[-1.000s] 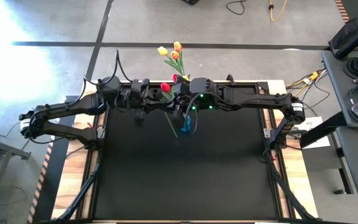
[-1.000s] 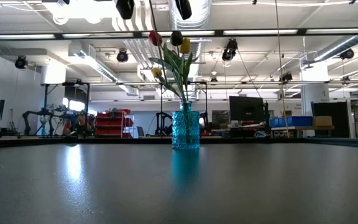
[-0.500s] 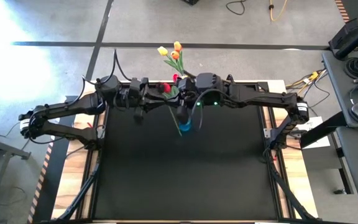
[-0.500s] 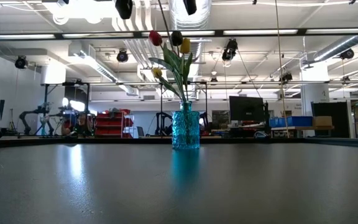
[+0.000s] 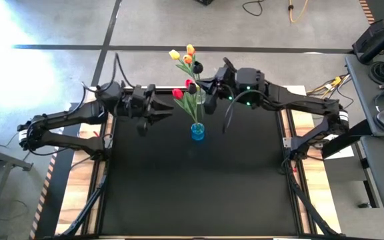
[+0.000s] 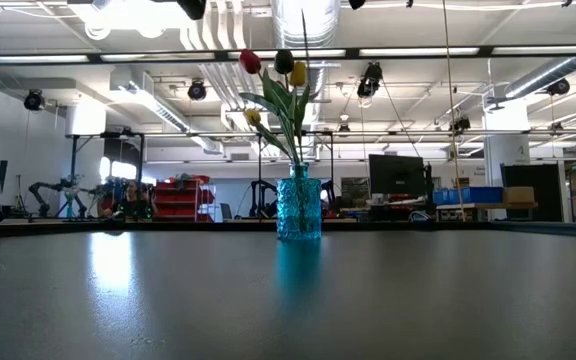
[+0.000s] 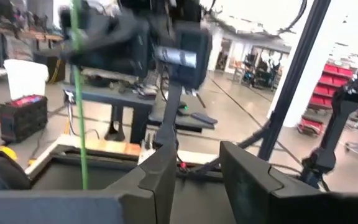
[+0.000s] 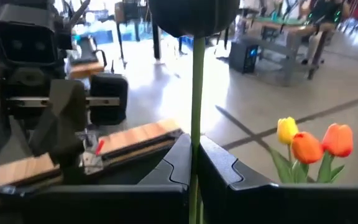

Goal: Sort flowers into vase by color
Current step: Put the black tulip flower into the blue vase

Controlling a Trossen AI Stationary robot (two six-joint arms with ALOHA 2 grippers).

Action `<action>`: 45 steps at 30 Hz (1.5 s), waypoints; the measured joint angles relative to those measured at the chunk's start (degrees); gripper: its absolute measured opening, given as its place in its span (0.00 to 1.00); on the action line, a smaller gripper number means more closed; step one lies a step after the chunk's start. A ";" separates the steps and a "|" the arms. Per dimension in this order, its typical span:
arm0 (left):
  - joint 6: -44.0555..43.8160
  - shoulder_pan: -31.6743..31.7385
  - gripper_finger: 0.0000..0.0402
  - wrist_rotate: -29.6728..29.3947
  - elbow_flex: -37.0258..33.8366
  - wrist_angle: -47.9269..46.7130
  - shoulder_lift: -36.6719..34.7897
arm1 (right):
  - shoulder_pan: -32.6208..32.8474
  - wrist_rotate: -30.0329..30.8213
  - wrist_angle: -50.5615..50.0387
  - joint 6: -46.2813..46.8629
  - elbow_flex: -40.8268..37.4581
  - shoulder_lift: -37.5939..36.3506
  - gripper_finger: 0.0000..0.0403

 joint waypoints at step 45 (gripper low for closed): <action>-3.06 1.49 0.22 -1.08 0.00 -3.08 -3.70 | 1.38 0.74 31.43 0.42 -28.74 -1.85 0.02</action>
